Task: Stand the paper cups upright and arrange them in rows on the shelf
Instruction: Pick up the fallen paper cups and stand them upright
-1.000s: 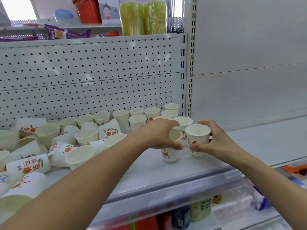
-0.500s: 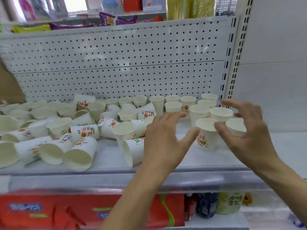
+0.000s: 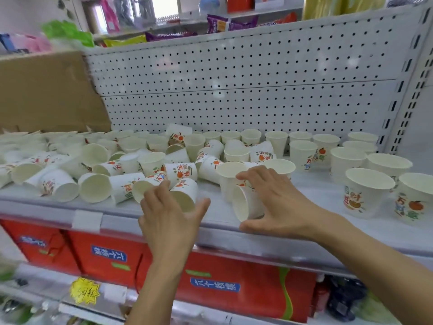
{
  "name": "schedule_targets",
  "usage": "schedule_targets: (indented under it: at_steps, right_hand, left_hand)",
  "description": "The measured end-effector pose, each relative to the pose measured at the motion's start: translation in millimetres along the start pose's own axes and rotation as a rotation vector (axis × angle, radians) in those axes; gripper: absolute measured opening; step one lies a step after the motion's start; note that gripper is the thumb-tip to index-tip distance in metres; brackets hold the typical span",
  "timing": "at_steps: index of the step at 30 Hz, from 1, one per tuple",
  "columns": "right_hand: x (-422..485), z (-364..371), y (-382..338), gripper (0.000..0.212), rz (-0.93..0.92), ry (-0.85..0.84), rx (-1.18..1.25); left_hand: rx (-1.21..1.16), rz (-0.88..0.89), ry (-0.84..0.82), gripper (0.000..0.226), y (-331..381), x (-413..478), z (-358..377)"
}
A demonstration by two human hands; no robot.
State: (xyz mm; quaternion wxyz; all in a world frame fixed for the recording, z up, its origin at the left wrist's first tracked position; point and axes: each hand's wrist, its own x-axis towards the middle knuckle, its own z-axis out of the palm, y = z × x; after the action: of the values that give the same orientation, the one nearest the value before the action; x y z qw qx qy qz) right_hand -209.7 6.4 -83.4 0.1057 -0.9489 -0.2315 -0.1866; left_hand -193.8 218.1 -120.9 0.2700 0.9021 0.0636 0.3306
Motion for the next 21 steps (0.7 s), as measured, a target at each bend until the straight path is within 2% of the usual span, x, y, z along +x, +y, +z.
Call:
schedule_targets:
  at_steps: [5, 8, 12, 16, 18, 21]
  right_hand:
    - [1.6, 6.1, -0.3, 0.087, 0.039, -0.085, 0.106]
    - [1.8, 10.0, -1.5, 0.089, 0.039, -0.043, 0.094]
    - [-8.1, 7.0, 3.8, 0.086, 0.113, 0.204, 0.099]
    - [-41.8, -18.1, 17.2, 0.077, 0.253, 0.491, 0.221]
    - [-67.7, -32.8, 25.4, 0.074, 0.318, 0.585, 0.311]
    - [-106.0, -51.7, 39.3, 0.073, 0.42, 0.67, 0.352]
  left_hand:
    - [-0.032, 0.037, 0.007, 0.08, -10.0, 5.6, 7.1]
    - [-0.125, 0.05, 0.021, 0.075, -9.3, 3.6, 1.8]
    - [-0.305, 0.103, 0.05, 0.067, 12.2, -9.8, -16.2]
    - [-0.478, 0.302, 0.014, 0.061, 49.7, -15.8, -30.3]
    - [-0.516, 0.444, -0.061, 0.063, 73.8, -19.8, -32.2]
    - [-0.467, 0.645, -0.263, 0.074, 110.6, -27.9, -24.4]
